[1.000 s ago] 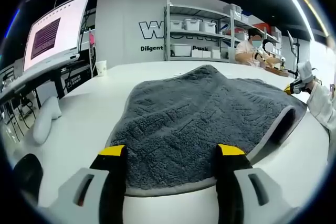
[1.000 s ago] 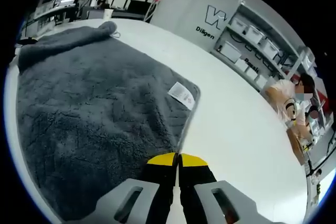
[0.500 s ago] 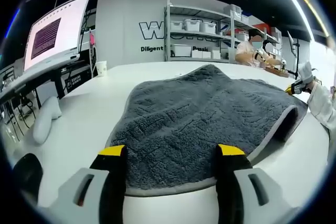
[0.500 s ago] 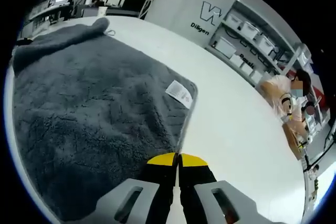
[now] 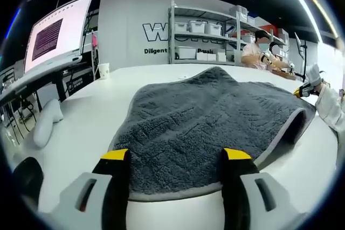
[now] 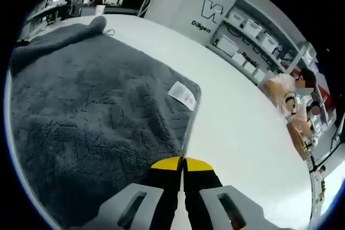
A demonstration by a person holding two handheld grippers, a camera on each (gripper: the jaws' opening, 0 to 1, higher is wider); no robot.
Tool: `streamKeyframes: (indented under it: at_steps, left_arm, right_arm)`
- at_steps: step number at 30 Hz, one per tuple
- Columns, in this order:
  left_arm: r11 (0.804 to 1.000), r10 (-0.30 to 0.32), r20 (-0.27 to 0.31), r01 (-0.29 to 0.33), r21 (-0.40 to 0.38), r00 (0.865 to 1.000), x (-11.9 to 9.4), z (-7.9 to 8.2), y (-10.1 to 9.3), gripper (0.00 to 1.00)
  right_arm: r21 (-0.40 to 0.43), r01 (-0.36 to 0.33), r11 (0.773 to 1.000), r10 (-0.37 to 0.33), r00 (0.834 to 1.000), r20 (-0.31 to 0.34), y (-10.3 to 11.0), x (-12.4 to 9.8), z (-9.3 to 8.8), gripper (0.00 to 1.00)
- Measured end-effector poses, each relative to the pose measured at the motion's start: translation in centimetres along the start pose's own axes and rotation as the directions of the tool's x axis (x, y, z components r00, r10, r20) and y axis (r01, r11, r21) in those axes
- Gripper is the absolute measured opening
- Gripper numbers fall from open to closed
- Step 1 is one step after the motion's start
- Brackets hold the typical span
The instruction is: Open the folded towel by lifting each exposed corner and separating the folded layers until the towel lies flat within the target outline without major curled edges
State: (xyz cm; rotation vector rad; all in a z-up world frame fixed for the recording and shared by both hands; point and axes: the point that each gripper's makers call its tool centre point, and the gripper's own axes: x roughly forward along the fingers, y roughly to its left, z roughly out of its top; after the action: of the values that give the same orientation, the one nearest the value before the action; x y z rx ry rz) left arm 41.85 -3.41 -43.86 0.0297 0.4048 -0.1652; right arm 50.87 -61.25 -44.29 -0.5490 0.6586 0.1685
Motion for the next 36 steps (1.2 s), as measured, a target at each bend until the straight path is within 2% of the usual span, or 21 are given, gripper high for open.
streamKeyframes:
  at_steps: [11,36]
  left_arm:
    - [1.000,-0.001,-0.001,0.001,0.001,1.000,0.0,0.0,0.0,0.67]
    - [1.000,-0.004,-0.007,0.004,0.003,1.000,0.0,0.0,0.0,0.67]
  right_arm:
    - [0.025,0.021,0.999,-0.021,1.000,-0.010,-0.8,-0.1,-0.6,0.00]
    - [0.026,0.081,0.996,-0.080,0.996,-0.047,-2.6,-0.2,-1.8,0.00]
